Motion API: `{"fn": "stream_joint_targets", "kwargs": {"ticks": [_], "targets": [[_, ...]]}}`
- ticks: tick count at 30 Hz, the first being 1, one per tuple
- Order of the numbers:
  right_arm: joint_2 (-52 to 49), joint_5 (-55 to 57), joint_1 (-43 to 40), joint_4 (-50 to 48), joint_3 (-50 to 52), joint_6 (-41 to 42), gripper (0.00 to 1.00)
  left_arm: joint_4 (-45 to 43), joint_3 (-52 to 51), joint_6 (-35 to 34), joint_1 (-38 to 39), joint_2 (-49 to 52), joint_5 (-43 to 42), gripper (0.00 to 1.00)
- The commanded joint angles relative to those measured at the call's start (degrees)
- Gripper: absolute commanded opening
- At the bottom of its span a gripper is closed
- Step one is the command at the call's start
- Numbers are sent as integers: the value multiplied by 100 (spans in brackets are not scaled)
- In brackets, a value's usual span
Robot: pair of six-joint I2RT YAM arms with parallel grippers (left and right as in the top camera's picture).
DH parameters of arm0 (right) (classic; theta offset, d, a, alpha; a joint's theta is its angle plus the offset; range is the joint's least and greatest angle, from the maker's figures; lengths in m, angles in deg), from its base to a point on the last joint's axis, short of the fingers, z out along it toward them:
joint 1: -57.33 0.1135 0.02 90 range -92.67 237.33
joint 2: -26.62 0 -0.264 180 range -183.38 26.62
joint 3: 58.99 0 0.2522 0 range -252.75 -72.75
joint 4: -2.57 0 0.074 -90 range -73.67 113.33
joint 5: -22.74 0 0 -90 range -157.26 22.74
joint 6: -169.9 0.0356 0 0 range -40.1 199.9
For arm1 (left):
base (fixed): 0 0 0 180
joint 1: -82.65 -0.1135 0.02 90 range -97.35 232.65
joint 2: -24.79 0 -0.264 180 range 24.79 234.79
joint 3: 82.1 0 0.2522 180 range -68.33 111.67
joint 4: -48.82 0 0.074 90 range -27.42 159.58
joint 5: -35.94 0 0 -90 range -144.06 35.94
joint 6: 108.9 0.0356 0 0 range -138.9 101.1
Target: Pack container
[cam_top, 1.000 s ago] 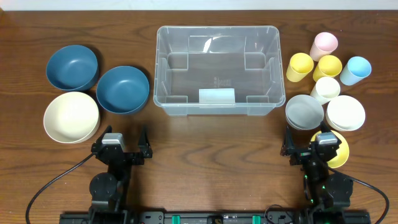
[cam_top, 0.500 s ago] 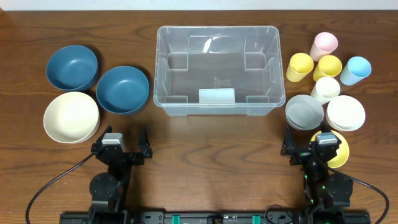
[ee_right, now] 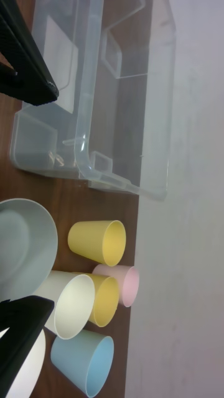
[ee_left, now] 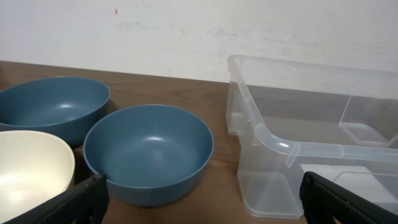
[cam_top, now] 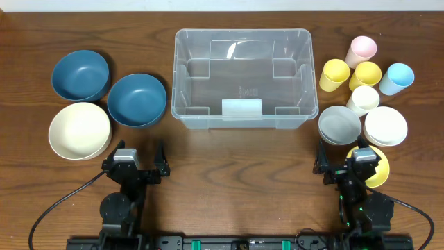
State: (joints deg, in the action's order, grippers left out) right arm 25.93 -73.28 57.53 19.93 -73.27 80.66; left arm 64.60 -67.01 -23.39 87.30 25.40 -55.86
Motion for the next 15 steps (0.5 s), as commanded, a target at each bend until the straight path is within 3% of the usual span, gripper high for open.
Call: {"fn": "stream_joint_targets", "kwargs": {"ticks": [1,7,15], "targets": [[35,20,-42,9,20,-83,99,203,-109,33,-24,-31,28,98],[35,219,-42,-197,20,-13,99,201,-109,33,-24,-31,28,98],[35,-337,-42,-468,-81,765,99,203,-109,33,-24,-31,28,98]]}}
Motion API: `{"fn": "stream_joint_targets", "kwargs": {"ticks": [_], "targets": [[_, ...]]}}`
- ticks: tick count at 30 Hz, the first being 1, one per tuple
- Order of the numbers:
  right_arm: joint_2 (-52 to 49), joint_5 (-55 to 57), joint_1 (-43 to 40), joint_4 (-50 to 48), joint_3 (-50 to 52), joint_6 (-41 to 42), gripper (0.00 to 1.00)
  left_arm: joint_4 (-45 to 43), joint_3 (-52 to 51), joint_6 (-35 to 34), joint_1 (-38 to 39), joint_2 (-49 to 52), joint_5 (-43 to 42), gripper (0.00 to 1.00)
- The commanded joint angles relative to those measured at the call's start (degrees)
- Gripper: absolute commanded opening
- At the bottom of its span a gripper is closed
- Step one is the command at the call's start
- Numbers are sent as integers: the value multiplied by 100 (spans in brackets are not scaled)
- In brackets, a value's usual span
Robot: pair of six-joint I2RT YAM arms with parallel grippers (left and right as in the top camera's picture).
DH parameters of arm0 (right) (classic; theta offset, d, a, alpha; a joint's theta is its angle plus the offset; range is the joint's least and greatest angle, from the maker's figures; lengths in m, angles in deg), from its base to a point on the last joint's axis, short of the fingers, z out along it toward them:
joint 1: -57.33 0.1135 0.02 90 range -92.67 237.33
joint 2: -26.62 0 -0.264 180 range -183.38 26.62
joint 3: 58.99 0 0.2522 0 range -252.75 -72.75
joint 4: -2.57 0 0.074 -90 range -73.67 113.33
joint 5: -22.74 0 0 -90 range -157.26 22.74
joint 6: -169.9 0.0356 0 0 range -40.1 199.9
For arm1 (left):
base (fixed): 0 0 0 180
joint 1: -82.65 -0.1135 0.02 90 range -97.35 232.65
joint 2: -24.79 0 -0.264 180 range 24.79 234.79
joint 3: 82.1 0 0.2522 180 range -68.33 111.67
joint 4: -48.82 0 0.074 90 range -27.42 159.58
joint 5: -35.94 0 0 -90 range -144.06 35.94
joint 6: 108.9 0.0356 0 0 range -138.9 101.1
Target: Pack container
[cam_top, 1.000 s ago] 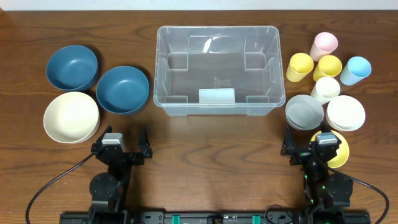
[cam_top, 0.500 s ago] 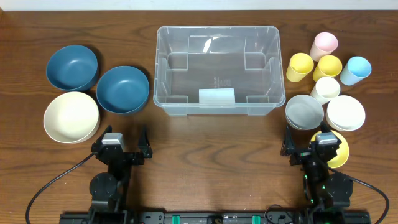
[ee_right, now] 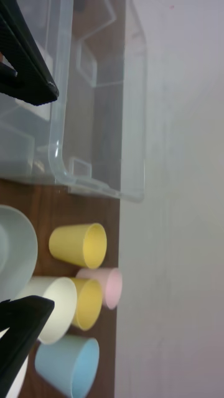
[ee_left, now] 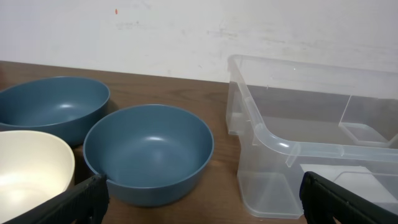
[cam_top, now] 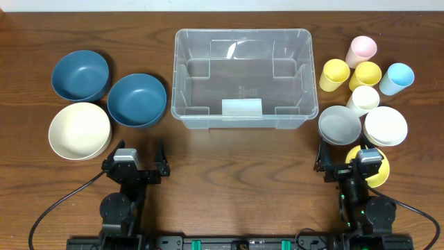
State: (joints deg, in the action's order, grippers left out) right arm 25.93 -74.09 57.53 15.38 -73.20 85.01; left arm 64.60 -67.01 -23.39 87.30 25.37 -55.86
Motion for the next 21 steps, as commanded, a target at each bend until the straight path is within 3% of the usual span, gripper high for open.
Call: {"fn": "stream_joint_targets", "kwargs": {"ticks": [1,21], "targets": [[37,-289,-42,-11,-111,350,99,203,-109,33,-24,-28,28,98],[35,-367,-42,1386,-1292,627,99,203,-109,33,-24,-28,28,98]]}}
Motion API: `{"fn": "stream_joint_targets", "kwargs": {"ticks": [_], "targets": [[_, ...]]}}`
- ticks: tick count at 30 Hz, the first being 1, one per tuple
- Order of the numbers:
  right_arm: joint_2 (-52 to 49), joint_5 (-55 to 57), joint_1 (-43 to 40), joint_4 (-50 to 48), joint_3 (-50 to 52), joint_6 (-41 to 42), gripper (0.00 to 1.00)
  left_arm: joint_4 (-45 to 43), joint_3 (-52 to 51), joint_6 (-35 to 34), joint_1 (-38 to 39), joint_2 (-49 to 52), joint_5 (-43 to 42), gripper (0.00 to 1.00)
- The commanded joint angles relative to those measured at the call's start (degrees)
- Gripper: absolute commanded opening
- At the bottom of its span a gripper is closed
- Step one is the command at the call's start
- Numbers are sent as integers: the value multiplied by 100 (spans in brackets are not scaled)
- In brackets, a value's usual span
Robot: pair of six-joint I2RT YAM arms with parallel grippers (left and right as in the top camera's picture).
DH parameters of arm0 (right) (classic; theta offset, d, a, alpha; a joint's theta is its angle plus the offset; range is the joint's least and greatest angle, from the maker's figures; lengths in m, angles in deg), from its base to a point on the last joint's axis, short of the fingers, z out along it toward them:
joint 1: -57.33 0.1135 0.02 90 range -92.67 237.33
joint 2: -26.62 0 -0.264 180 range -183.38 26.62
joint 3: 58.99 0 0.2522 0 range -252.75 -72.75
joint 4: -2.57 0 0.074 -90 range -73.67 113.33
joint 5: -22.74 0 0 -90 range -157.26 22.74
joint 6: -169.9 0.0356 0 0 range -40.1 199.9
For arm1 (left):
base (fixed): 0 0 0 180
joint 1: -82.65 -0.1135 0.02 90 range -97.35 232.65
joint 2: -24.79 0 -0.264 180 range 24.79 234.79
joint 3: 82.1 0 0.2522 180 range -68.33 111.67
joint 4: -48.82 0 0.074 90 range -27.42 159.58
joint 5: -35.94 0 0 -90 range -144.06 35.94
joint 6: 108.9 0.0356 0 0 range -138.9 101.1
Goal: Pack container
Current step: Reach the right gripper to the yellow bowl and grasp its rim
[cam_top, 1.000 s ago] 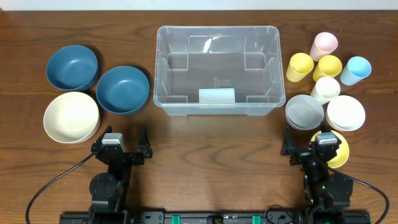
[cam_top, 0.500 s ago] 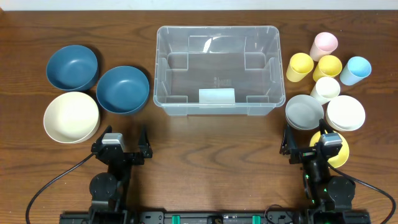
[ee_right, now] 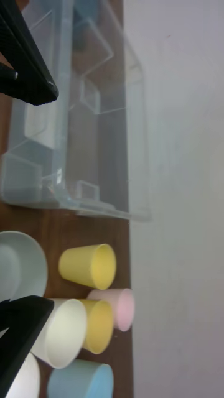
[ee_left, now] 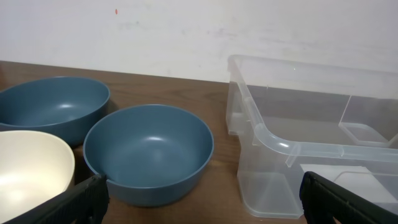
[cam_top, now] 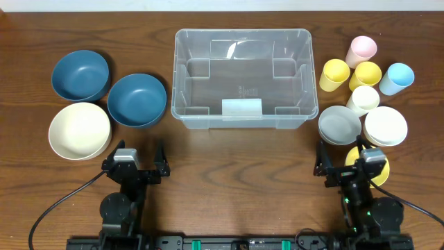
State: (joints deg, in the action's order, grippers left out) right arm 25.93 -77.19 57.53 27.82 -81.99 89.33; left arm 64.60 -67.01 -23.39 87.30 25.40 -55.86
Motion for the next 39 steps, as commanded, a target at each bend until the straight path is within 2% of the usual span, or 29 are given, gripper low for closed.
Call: {"fn": "stream_joint_targets", "kwargs": {"ticks": [1,5,10,15,22,28,30,31,32,33,37,39], "targets": [[28,-52,-42,299,-557,195,99,203,-109,33,-24,-31,28,98],[-170,306,-42,1204,-1268,426,99,203,-109,33,-24,-31,28,98],[-962,398,-42,2400,-2332,426,99,203,-109,33,-24,-31,28,98],[-2500,380,-42,3757,-3729,426,99,203,-109,33,-24,-31,28,98],[-4168,87,-42,5257,-5281,179,99,203,-109,33,-24,-31,28,98],[-4743,-944,-42,5792,-5556,-341,99,203,-109,33,-24,-31,28,98],[-4804,-975,-42,5998,-5556,-575,99,203,-109,33,-24,-31,28,98],[-4828,-844,-44,6100,-5556,-557,94,201,-109,33,-24,-31,28,98],[-4848,-616,-44,6236,-5556,-372,90,203,-109,33,-24,-31,28,98],[-4872,-195,-46,6406,-5556,50,90,203,-109,33,-24,-31,28,98],[-4942,1965,-179,7243,-5495,2396,91,203,-109,33,-24,-31,28,98],[-4948,2129,-280,7222,-5449,2691,93,203,-109,33,-24,-31,28,98]]}}
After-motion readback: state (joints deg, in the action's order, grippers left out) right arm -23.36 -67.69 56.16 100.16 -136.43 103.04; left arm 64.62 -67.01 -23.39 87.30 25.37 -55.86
